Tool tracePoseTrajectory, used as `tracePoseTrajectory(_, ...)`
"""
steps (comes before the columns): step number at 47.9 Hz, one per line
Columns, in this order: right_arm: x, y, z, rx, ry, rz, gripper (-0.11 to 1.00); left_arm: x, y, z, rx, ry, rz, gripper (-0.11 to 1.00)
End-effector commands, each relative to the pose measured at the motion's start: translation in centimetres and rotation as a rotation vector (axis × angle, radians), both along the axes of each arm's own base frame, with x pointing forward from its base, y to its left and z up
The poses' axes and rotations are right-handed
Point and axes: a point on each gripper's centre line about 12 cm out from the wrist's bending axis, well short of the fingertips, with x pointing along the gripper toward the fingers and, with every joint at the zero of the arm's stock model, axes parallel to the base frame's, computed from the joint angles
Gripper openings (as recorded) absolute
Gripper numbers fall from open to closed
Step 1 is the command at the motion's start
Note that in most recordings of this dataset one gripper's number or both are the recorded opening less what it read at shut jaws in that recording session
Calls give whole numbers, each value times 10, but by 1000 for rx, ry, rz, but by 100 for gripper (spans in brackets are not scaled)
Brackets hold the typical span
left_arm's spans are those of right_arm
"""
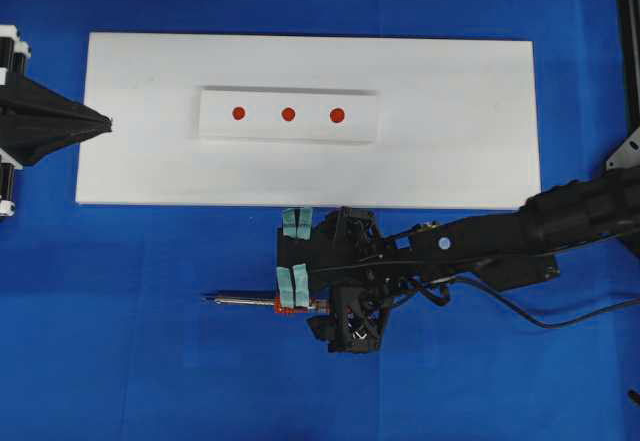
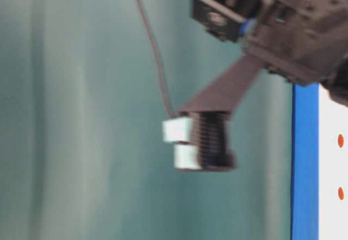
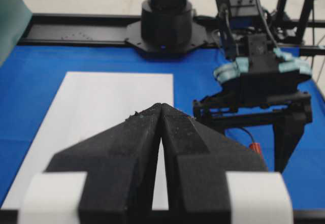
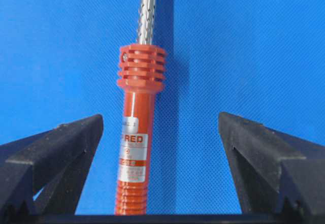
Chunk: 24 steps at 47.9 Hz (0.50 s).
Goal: Touch the tip of the soldering iron to the mark.
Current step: 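Close the right gripper on the red handle and lift the iron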
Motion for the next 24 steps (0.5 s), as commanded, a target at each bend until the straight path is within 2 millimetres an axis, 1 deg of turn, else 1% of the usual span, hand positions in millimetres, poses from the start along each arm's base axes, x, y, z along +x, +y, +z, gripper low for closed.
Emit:
tracePoseTrajectory(1,7,3,8,15,-37,-3,89,1,0,4,0,-12,1,0)
tracePoseTrajectory(8,10,5,-2,18,-27,-7,88,1,0,4,0,-11,1,0)
tracePoseTrajectory(13,13,6,-3,21,-25,-10,88,1,0,3,0,-8,1,0)
tracePoseTrajectory(18,14,8,-3,19,-25,-6,83,1,1,2,0,-8,3,0)
tracePoseTrajectory(20,13,9,-3,16,-26,0,77,1,0,2,0,-8,1,0)
tracePoseTrajectory(23,13,10,-3,10,-23,8,59,1,1,2,0,-6,3,0)
tracePoseTrajectory(24,13,11,-3,8,-23,12,51,1,0,2,0,-8,1,0)
